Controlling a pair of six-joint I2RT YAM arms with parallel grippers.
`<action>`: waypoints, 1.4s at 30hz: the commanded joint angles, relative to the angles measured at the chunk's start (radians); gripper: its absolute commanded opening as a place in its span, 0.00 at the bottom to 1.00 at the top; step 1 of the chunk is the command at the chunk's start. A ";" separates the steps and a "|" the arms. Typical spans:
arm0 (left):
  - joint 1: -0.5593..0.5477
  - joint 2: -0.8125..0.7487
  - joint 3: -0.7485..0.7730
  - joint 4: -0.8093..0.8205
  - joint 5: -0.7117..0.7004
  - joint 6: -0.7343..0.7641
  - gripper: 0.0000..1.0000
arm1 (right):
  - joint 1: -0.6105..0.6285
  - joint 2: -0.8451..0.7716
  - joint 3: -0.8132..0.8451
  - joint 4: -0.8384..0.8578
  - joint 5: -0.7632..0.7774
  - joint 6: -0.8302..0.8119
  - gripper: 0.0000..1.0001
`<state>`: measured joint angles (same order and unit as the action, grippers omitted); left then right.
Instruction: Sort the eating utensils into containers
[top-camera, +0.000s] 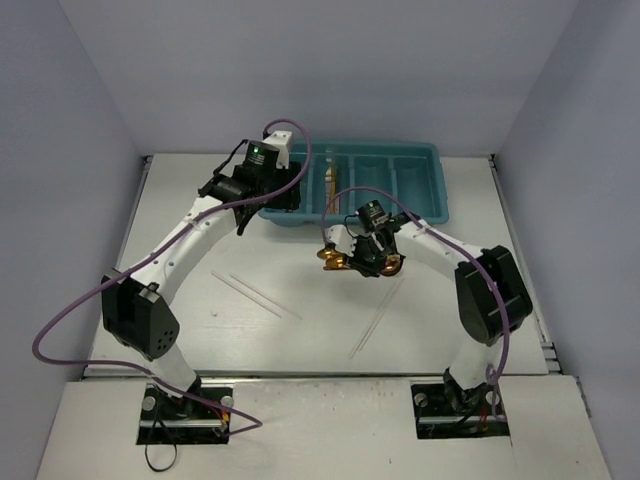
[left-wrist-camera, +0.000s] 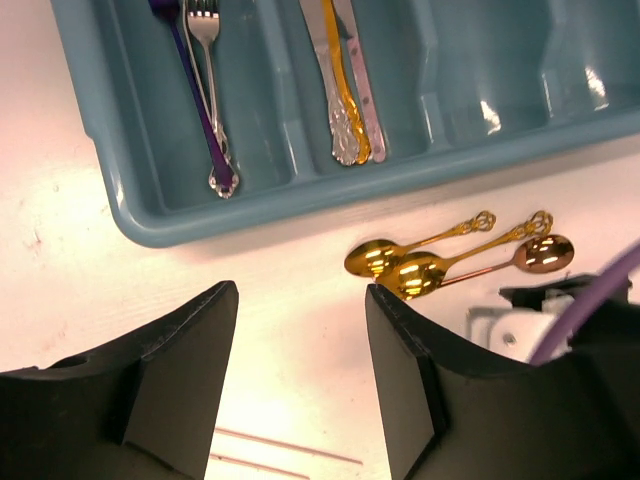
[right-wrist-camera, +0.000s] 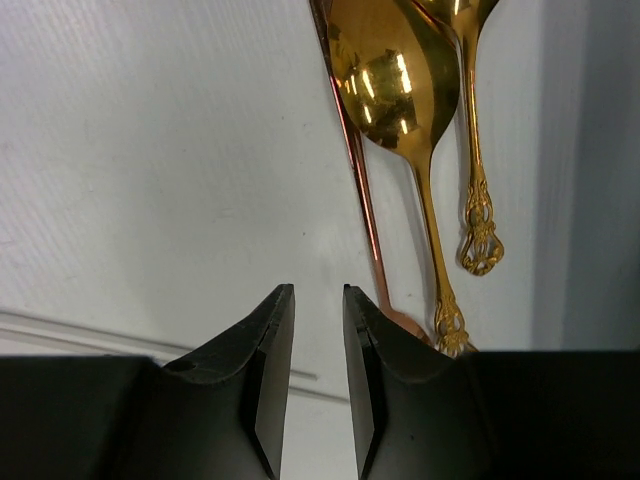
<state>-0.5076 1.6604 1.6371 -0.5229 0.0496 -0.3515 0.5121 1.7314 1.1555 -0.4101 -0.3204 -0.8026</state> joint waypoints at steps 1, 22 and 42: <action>0.014 -0.074 0.020 0.038 0.015 0.003 0.51 | 0.002 0.043 0.066 -0.005 0.004 -0.082 0.24; 0.042 -0.053 0.013 0.036 0.030 0.004 0.51 | 0.024 0.148 0.065 -0.075 -0.045 -0.219 0.00; 0.044 -0.036 0.012 0.038 0.044 -0.003 0.51 | 0.015 0.073 0.128 -0.108 0.034 -0.273 0.23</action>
<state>-0.4698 1.6588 1.6268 -0.5331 0.0833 -0.3519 0.5559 1.7817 1.2320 -0.4858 -0.3096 -1.0357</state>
